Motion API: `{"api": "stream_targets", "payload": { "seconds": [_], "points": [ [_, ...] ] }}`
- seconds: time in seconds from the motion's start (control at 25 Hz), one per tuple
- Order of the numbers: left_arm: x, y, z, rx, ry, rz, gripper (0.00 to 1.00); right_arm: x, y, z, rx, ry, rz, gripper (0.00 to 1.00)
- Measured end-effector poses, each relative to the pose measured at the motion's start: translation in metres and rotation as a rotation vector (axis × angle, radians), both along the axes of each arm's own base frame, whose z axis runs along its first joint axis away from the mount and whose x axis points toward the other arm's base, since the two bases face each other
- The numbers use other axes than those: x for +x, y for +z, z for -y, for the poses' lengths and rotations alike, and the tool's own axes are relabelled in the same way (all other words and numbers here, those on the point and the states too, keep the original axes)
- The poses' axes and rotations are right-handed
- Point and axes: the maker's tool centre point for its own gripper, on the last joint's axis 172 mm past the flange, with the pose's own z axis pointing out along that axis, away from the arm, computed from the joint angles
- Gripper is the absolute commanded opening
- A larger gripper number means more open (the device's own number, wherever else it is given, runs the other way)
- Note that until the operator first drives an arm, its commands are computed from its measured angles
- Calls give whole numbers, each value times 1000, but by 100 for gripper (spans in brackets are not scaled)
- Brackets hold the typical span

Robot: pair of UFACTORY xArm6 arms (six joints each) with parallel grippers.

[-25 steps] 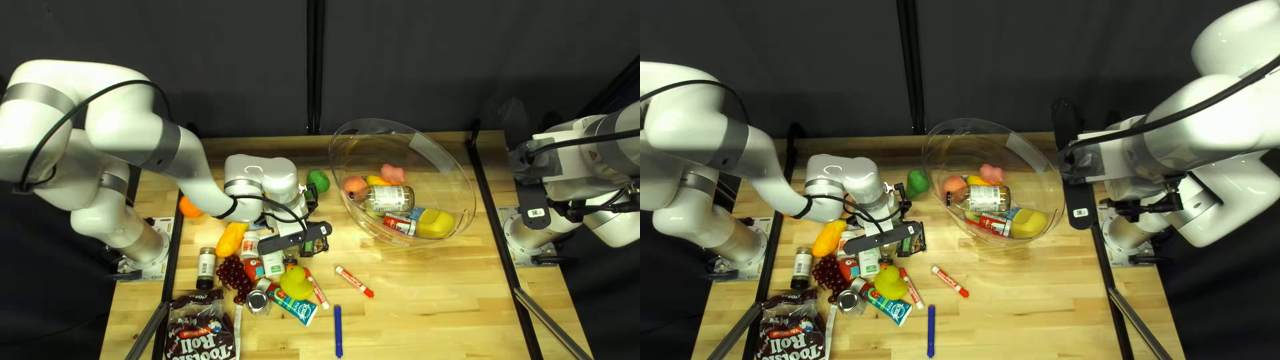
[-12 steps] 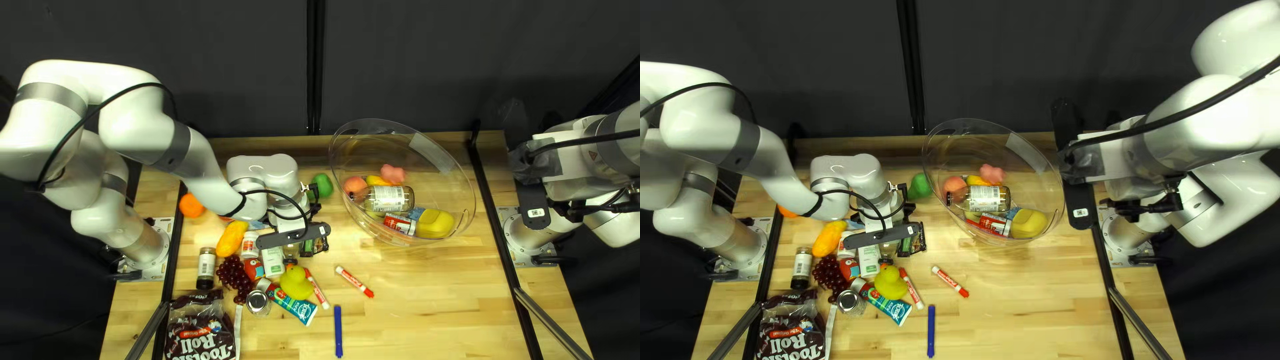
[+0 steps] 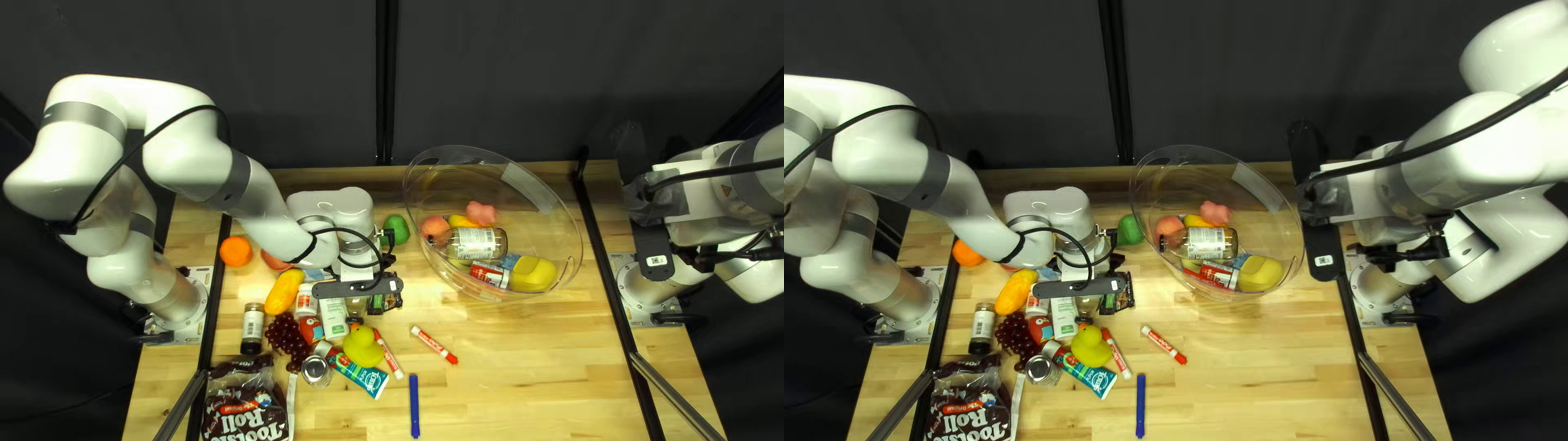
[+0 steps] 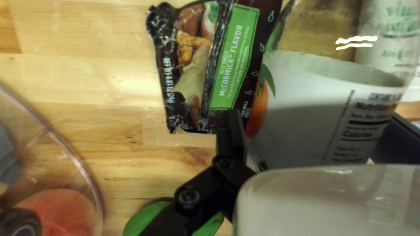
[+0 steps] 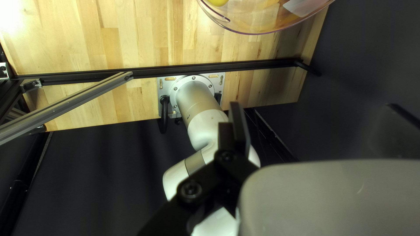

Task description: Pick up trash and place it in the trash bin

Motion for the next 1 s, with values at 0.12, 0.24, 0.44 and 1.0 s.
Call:
{"api": "stream_targets", "payload": {
  "seconds": [0.12, 0.24, 0.44, 1.0],
  "points": [
    [0, 0, 1, -2, -2, -3, 0, 0, 0, 0, 0, 0, 0, 100],
    [0, 1, 3, -2, -4, -5, 0, 0, 0, 0, 0, 0, 0, 100],
    [0, 33, 9, 16, 13, 27, 0, 0, 0, 0, 0, 0, 0, 100],
    [86, 254, 42, 157, 91, 259, 0, 0, 0, 0, 0, 0, 0, 100]
  ]
}}
